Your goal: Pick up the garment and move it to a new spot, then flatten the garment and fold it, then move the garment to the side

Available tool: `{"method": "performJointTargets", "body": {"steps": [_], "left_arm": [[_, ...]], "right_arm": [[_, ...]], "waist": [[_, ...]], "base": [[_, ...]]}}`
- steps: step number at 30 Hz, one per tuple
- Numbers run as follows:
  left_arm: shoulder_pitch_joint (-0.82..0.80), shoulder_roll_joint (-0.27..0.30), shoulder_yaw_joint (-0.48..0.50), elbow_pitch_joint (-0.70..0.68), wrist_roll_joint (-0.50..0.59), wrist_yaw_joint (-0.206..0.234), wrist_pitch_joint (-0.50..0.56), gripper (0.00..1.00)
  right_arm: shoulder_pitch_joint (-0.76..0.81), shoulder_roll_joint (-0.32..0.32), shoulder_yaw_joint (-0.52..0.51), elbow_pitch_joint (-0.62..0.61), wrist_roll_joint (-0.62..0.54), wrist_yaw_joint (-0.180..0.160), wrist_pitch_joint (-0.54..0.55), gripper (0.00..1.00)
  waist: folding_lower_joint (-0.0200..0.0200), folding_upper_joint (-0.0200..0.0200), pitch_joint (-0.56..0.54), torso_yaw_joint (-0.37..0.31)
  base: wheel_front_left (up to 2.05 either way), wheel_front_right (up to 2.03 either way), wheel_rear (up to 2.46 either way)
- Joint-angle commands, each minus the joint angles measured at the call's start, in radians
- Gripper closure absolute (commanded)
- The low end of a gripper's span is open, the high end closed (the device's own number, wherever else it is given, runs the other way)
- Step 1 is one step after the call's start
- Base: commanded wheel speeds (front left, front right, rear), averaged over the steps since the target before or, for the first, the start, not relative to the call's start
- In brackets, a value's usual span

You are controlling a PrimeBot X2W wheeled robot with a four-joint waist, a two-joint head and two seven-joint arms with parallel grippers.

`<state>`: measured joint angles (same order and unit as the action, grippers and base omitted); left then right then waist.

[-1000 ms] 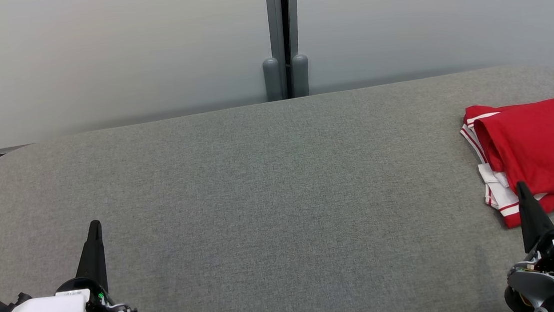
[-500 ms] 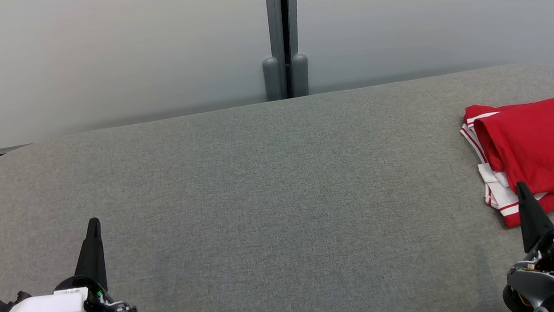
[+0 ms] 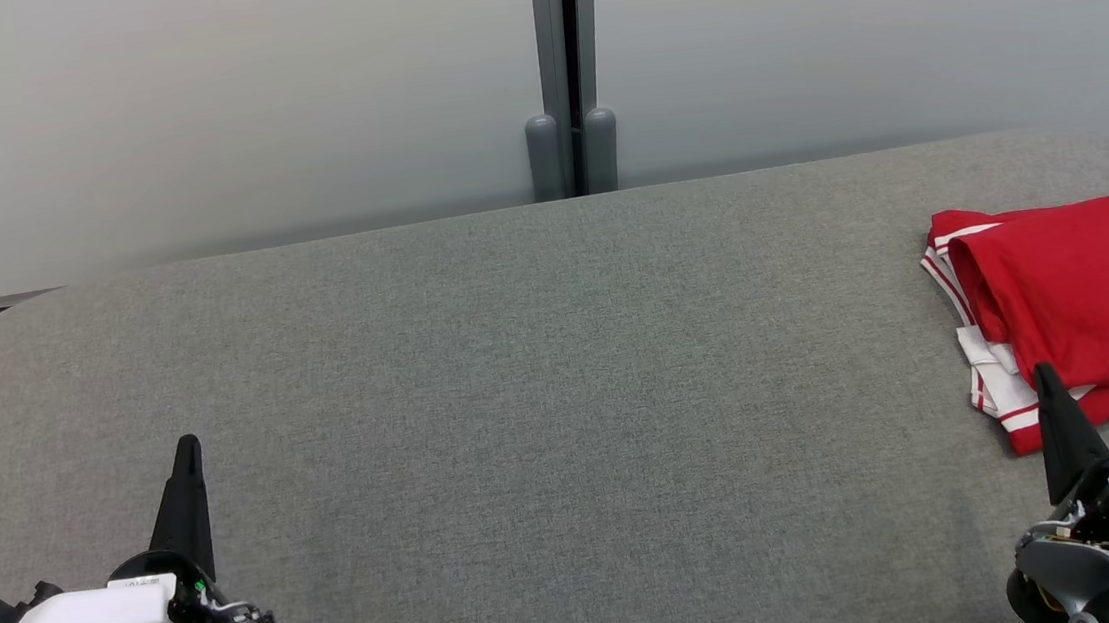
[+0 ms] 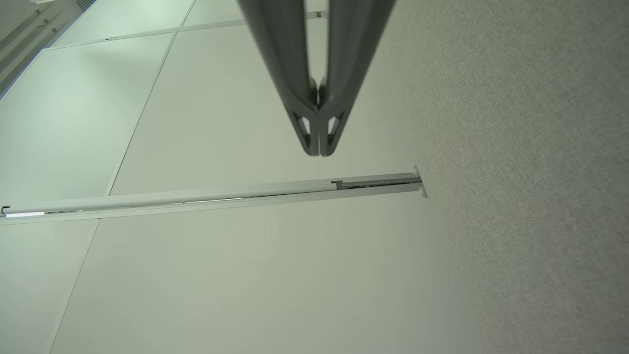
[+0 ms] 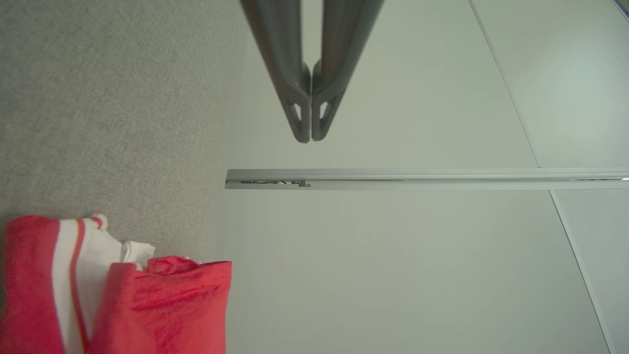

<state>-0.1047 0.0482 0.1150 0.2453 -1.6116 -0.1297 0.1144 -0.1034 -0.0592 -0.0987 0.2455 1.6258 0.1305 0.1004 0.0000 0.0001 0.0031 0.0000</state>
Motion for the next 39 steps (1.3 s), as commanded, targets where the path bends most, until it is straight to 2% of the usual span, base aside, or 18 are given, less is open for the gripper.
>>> {"method": "performJointTargets", "body": {"steps": [1,39], "left_arm": [[-0.01,0.002,0.004,0.001,-0.001,-0.004,0.004,1.0],[-0.01,0.002,0.003,0.001,-0.002,-0.004,0.003,1.0]], "right_arm": [[-0.01,-0.002,-0.004,0.001,-0.003,0.0,0.005,1.0],[-0.011,0.003,-0.009,0.002,-0.009,0.0,0.01,1.0]], "waist": [[0.0,-0.0001,0.0,0.0],[0.0,-0.0001,0.0,0.0]], "base": [[0.0,0.0,0.0],[0.0,0.0,0.0]]}}
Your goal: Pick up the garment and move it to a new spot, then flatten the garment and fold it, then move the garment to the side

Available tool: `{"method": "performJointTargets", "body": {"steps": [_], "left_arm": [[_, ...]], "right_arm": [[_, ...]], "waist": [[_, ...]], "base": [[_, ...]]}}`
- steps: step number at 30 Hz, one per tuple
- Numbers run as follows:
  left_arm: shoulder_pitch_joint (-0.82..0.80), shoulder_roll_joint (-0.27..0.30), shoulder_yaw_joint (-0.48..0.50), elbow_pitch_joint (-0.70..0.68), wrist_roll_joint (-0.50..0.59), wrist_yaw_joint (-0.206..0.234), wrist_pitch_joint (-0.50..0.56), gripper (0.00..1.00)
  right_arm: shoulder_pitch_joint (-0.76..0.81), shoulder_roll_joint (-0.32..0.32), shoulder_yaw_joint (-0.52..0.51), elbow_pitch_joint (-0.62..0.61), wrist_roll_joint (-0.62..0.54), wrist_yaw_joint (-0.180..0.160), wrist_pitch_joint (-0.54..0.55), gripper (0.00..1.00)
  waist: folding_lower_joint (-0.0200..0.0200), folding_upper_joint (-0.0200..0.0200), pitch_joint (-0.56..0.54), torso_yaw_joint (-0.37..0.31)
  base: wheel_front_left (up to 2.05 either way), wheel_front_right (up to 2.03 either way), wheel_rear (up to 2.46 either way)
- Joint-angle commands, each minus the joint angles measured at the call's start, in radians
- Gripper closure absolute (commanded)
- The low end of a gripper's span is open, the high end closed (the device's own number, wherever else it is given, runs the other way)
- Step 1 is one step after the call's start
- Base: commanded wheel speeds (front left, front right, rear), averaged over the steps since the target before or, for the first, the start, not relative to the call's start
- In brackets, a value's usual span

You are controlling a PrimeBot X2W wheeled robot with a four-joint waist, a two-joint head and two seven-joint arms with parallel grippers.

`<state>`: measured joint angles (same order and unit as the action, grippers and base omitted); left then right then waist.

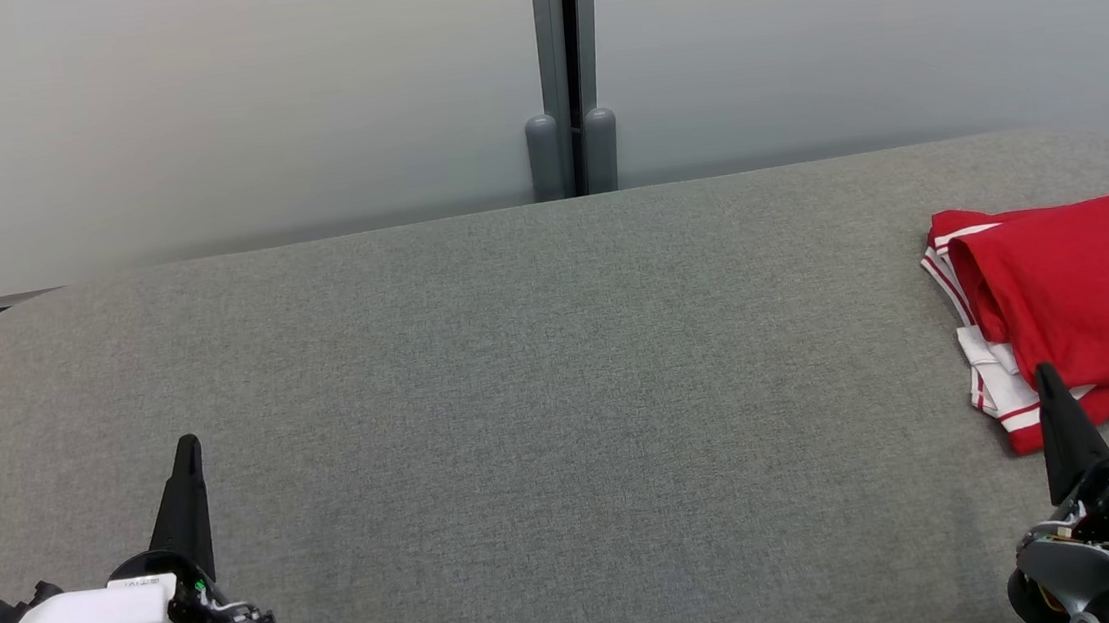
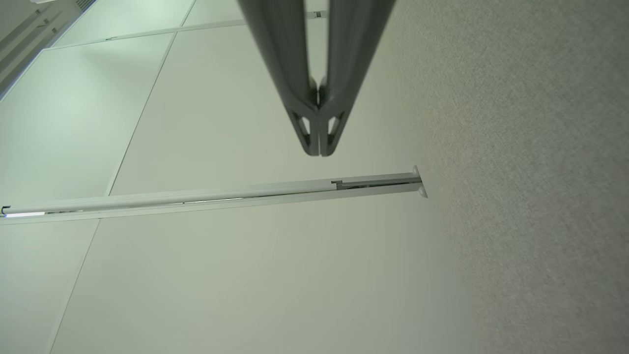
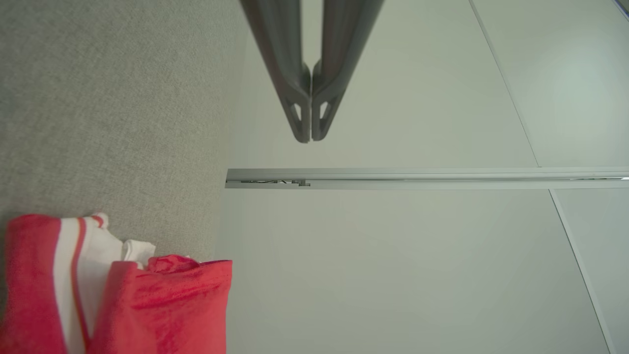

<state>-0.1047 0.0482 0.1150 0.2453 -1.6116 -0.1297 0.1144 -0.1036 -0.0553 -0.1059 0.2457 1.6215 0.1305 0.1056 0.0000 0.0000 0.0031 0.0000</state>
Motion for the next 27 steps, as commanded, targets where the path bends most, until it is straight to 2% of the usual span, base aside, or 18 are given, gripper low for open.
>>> {"method": "performJointTargets", "body": {"steps": [1,27], "left_arm": [[-0.01,0.002,0.003,0.001,-0.002,-0.004,0.003,1.0],[-0.01,0.002,0.003,0.001,-0.002,-0.004,0.003,1.0]], "right_arm": [[-0.011,-0.001,-0.001,0.001,-0.005,0.0,0.005,1.0],[-0.011,0.001,-0.004,0.001,-0.007,0.0,0.007,1.0]], "waist": [[0.0,0.0,0.0,0.0],[0.0,0.0,0.0,0.0]], "base": [[0.0,0.0,0.0],[0.0,0.0,0.0]]}}
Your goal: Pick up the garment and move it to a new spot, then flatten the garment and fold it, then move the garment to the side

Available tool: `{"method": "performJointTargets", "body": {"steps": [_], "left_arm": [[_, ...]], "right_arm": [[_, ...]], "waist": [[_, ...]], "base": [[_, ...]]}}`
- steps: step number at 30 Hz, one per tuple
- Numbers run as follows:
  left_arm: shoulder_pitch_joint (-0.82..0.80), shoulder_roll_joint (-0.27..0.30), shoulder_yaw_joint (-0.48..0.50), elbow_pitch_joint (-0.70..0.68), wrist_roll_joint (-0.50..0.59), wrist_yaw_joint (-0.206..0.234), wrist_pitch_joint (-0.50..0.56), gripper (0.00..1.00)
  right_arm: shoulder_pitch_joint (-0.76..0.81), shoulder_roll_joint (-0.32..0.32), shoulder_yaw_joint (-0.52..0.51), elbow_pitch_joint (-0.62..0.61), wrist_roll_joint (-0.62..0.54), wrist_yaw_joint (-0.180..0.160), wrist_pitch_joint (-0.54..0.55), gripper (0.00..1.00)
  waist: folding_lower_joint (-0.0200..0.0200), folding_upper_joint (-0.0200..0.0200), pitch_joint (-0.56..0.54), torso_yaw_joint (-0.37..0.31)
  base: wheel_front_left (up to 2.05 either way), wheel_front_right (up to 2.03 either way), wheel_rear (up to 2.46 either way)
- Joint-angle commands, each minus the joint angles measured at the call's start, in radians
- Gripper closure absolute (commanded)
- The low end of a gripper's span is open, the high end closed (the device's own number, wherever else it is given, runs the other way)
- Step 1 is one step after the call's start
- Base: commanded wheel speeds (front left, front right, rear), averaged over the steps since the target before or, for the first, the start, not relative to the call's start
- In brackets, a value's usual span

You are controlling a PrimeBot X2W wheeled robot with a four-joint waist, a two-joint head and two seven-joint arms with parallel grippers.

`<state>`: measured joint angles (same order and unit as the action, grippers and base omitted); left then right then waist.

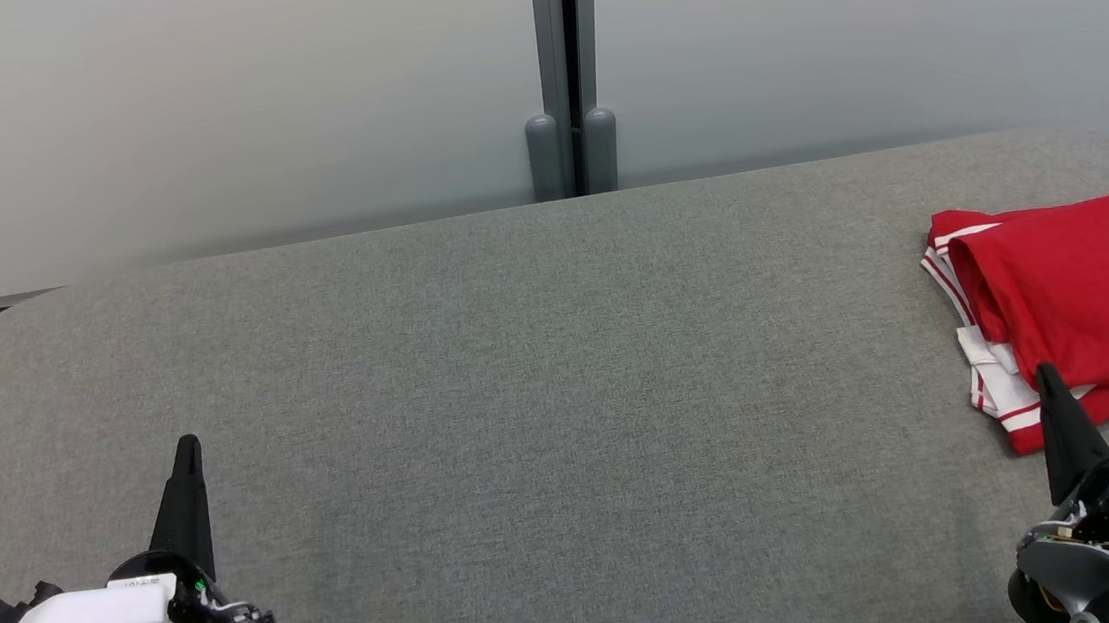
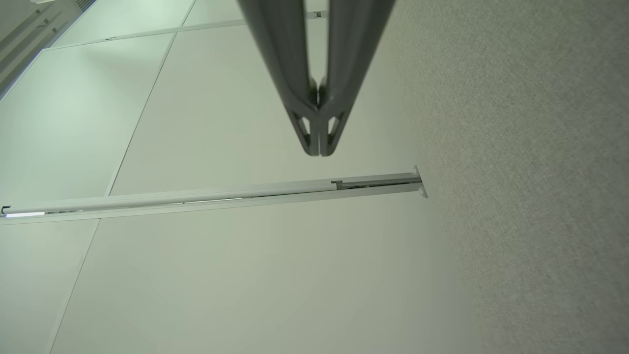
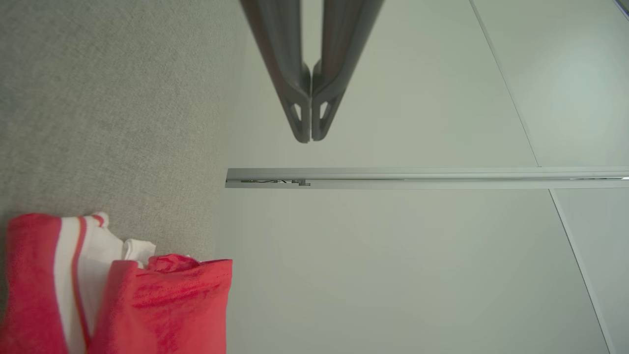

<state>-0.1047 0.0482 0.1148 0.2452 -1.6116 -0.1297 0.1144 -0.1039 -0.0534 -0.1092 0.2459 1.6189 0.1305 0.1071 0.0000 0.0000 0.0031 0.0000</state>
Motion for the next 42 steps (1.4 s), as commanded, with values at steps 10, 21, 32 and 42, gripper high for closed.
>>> {"method": "performJointTargets", "body": {"steps": [10,21,32,42], "left_arm": [[-0.01,0.002,0.003,0.001,-0.002,-0.004,0.003,1.0],[-0.01,0.002,0.003,0.001,-0.002,-0.004,0.003,1.0],[-0.01,0.002,0.003,0.001,-0.002,-0.004,0.003,1.0],[-0.01,0.002,0.002,0.001,-0.002,-0.004,0.003,1.0]], "right_arm": [[-0.011,0.0,-0.002,0.001,-0.005,0.0,0.007,1.0],[-0.011,0.0,-0.002,0.001,-0.006,0.0,0.008,1.0],[-0.011,0.001,-0.003,0.001,-0.006,0.0,0.007,1.0],[-0.011,0.001,-0.004,0.001,-0.007,0.0,0.007,1.0]], "waist": [[0.0,0.0,0.0,0.0],[0.0,0.0,0.0,0.0],[0.0,0.0,0.0,0.0],[0.0,0.0,0.0,0.0]], "base": [[0.0,0.0,0.0],[0.0,0.0,0.0],[0.0,0.0,0.0],[0.0,0.0,0.0]]}}
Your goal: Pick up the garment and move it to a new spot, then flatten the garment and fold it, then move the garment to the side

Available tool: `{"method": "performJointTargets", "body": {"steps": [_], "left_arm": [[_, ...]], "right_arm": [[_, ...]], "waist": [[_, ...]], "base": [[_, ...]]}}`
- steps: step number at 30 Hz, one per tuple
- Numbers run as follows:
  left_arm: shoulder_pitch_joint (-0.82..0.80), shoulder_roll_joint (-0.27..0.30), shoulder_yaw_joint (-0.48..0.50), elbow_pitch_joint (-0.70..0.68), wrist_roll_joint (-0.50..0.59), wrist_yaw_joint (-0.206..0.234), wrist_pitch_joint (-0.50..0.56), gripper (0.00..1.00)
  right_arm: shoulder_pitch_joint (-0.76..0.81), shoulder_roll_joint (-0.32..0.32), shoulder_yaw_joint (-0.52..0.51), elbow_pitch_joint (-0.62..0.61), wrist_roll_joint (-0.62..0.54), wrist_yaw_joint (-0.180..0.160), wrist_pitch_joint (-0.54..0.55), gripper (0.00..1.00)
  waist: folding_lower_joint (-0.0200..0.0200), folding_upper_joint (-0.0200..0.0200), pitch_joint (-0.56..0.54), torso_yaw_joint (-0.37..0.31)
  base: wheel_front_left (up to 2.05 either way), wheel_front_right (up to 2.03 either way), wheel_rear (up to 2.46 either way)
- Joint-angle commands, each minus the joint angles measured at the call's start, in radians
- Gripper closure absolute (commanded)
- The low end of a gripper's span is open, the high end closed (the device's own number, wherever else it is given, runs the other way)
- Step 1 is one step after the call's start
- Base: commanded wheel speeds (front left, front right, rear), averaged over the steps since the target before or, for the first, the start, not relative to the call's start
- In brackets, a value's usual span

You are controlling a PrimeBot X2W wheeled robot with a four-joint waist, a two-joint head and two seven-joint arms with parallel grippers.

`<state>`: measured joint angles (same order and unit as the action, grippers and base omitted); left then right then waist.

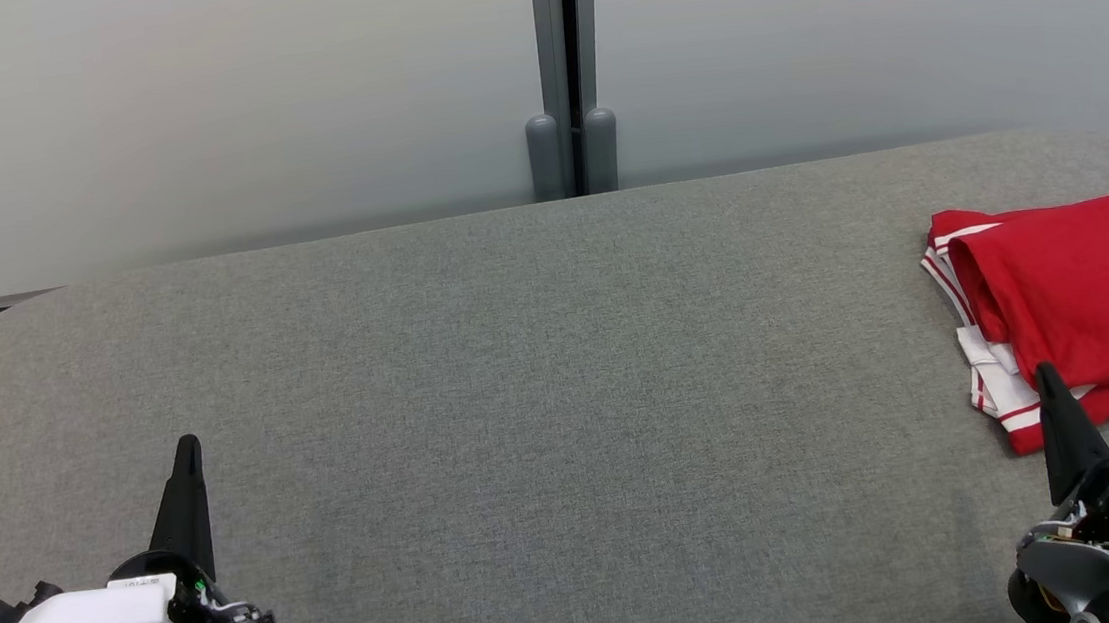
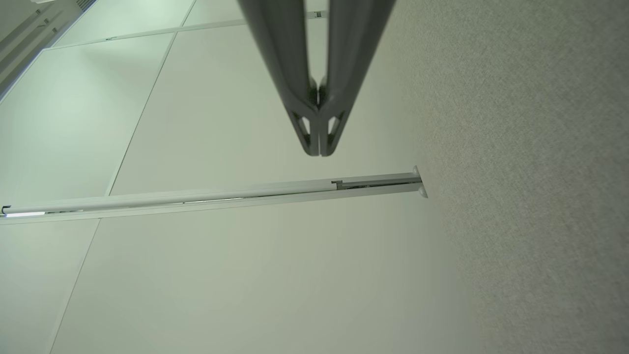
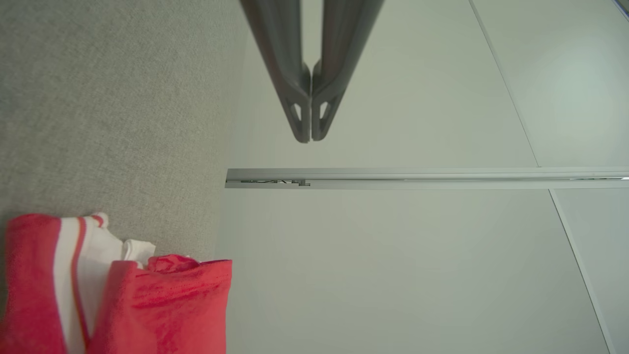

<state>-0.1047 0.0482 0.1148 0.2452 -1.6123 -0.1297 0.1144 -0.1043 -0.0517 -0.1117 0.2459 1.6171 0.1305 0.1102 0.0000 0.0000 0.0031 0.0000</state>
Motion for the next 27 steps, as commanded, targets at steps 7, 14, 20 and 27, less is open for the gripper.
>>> {"method": "performJointTargets", "body": {"steps": [7,14,20,27], "left_arm": [[-0.01,0.002,0.002,0.001,-0.001,-0.004,0.003,1.0],[-0.01,0.002,0.002,0.001,-0.001,-0.004,0.002,1.0],[-0.01,0.002,0.002,0.001,-0.001,-0.004,0.002,1.0],[-0.01,0.002,0.002,0.001,-0.001,-0.004,0.002,1.0]], "right_arm": [[-0.011,0.0,-0.002,0.001,-0.005,0.0,0.005,1.0],[-0.011,0.0,-0.002,0.002,-0.006,0.0,0.005,1.0],[-0.011,0.0,-0.002,0.002,-0.006,0.0,0.005,1.0],[-0.011,0.0,-0.002,0.002,-0.006,0.0,0.006,1.0]], "waist": [[0.0,0.0,0.0,0.0],[0.0,0.0,0.0,0.0],[0.0,0.0,0.0,0.0],[0.0,0.0,0.0,0.0]], "base": [[0.0,0.0,0.0],[0.0,0.0,0.0],[0.0,0.0,0.0],[0.0,0.0,0.0]]}}
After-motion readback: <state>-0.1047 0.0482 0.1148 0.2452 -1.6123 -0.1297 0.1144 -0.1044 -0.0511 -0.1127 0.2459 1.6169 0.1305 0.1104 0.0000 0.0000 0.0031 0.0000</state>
